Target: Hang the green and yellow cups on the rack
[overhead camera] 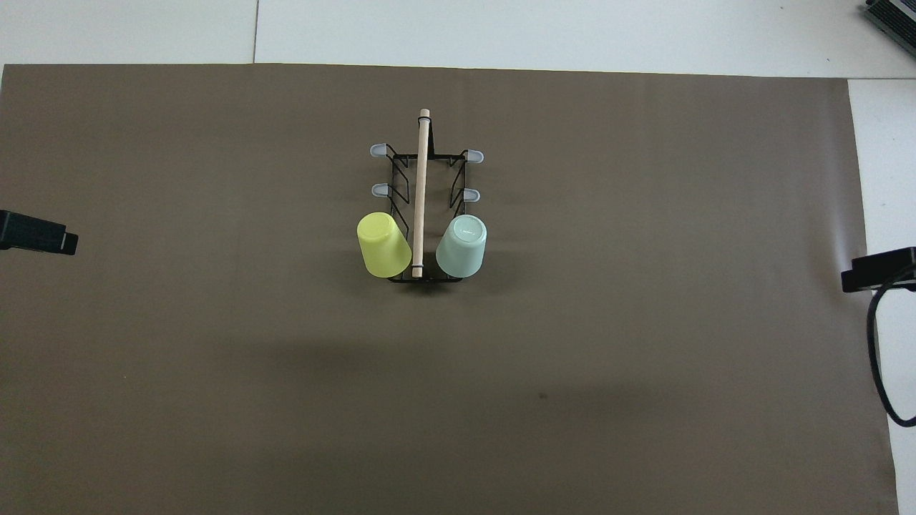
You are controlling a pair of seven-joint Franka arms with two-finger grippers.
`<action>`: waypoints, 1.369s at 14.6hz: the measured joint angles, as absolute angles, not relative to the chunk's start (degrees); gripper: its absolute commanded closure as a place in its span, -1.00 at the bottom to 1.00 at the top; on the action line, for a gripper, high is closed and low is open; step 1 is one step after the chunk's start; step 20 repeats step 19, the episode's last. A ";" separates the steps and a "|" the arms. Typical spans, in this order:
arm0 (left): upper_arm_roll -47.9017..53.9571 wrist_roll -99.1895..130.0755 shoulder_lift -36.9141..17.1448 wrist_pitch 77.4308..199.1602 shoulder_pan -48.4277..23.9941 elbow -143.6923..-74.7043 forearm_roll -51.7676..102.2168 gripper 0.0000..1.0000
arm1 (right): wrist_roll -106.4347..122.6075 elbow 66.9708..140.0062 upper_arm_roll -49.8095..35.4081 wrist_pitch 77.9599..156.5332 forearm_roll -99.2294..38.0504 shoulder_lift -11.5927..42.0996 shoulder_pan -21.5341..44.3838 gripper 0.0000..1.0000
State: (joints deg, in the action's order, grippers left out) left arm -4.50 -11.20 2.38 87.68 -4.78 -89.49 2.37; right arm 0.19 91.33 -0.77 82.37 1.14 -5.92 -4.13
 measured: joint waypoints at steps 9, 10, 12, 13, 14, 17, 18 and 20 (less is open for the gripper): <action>-1.34 -11.02 2.39 86.57 -2.01 -89.20 1.84 -1.00 | -0.28 88.77 -0.62 87.37 1.14 1.83 -4.61 -1.00; -0.99 -10.68 2.38 86.37 -1.88 -89.20 1.84 -1.00 | -0.33 88.79 -0.74 87.37 1.14 1.80 -4.52 -1.00; -0.58 -9.88 2.32 86.03 -1.88 -89.23 1.84 -1.00 | -0.41 89.12 -0.86 87.37 1.27 1.66 -3.89 -1.00; -0.50 -9.74 2.29 85.96 -1.88 -89.27 1.84 -1.00 | -0.42 89.40 -0.95 87.37 1.46 1.53 -3.55 -1.00; -0.48 -9.66 2.26 85.91 -1.88 -89.32 1.84 -1.00 | -0.46 89.63 -0.97 87.38 1.56 1.42 -2.98 -1.00; -0.48 -9.52 2.23 85.80 -1.88 -89.38 1.84 -1.00 | -2.28 90.41 -1.02 87.38 1.62 1.05 -1.44 -1.00; -0.48 -9.51 2.22 85.77 -1.88 -89.49 1.84 -1.00 | -2.58 90.94 -1.01 87.71 1.63 0.82 -1.13 -1.00; -0.44 -9.51 2.22 85.76 -1.88 -89.57 1.84 -1.00 | -2.70 91.50 -1.03 88.51 1.63 0.54 -0.96 -1.00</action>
